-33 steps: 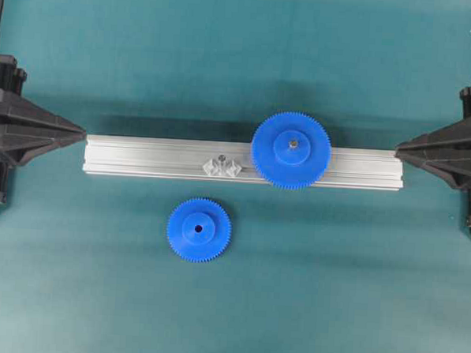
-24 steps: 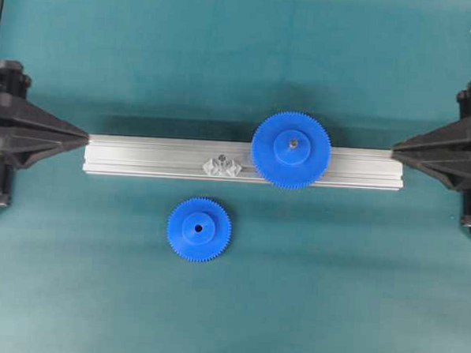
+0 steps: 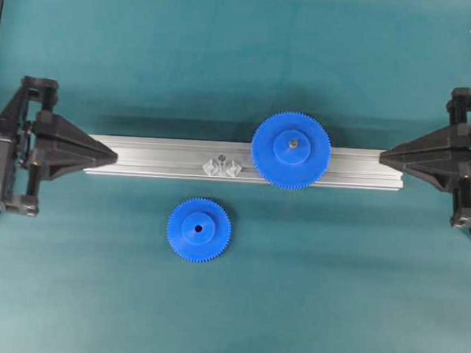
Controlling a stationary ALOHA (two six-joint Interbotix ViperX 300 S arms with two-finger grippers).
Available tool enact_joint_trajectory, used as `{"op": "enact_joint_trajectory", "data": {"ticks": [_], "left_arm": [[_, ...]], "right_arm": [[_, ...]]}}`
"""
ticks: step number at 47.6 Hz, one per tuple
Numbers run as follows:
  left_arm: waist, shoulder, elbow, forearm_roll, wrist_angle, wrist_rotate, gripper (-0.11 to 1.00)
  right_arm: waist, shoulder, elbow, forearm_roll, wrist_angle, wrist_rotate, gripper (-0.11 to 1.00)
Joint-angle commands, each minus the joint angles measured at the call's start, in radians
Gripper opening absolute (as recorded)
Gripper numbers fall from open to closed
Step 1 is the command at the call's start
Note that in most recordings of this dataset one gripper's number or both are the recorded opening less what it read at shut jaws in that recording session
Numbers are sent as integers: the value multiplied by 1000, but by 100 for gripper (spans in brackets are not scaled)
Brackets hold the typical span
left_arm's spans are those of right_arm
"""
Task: Find the location of the shaft and insert the small gear.
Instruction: 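Move the left gripper from rest toward the small blue gear on the table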
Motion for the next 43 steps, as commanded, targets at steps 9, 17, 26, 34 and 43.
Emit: {"op": "enact_joint_trajectory", "data": {"ticks": [9,17,26,34,43], "left_arm": [[-25,55,-94,5,153,8,0],[-28,92,-118,6,184,9,0],[-32,144,-144,8,233,9,0],[-44,201,-183,6,259,9,0],[-49,275,-227,6,305,6,0]], "right_arm": [[-17,18,-41,2,67,11,2],[-23,25,-40,2,109,18,2],[-29,37,-34,2,147,25,2],[-35,38,-29,2,153,25,2],[-43,40,-20,2,152,25,2]]}}
